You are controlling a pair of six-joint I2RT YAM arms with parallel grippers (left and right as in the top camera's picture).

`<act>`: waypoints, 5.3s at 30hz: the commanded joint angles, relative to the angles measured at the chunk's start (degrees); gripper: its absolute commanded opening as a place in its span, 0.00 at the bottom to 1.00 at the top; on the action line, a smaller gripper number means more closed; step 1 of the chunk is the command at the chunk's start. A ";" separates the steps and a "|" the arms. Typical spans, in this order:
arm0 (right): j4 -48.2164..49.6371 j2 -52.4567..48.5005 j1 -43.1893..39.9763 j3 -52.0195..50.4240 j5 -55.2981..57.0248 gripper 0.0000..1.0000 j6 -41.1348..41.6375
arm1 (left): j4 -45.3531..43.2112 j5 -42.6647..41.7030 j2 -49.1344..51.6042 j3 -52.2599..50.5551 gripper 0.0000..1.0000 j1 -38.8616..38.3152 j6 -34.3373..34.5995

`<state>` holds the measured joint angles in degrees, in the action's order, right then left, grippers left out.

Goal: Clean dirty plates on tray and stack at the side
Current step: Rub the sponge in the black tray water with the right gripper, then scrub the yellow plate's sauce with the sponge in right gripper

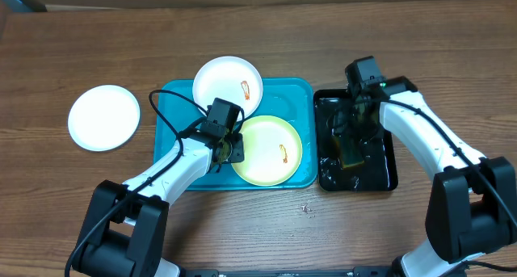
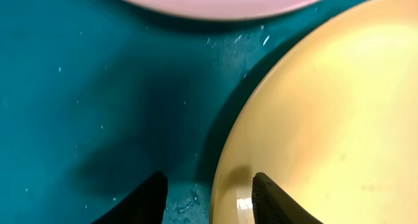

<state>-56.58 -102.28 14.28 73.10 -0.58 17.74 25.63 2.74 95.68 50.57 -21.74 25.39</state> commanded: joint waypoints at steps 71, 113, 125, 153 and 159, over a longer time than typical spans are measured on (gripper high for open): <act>-1.66 9.84 -0.04 -4.57 6.51 0.04 -1.44 | 0.07 0.13 -0.31 -0.39 0.34 -0.04 0.42; 3.74 9.55 9.94 -1.33 11.02 0.04 -7.76 | -2.32 -3.23 -0.31 -1.68 0.11 -0.09 0.55; 11.34 8.39 22.14 -1.49 6.97 0.04 -5.70 | -2.29 -3.21 -0.31 -1.68 0.04 -0.09 0.57; 18.49 -11.54 23.58 -5.29 9.90 0.04 -4.20 | -2.32 -3.45 -0.31 -1.66 0.04 -0.04 0.57; 16.72 -12.55 23.58 -5.33 0.70 0.04 -3.78 | -2.34 -3.45 -0.31 -1.66 0.04 -0.04 0.57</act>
<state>-38.59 -111.20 37.80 70.04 7.22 13.15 23.11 -0.58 95.68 49.52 -21.74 25.61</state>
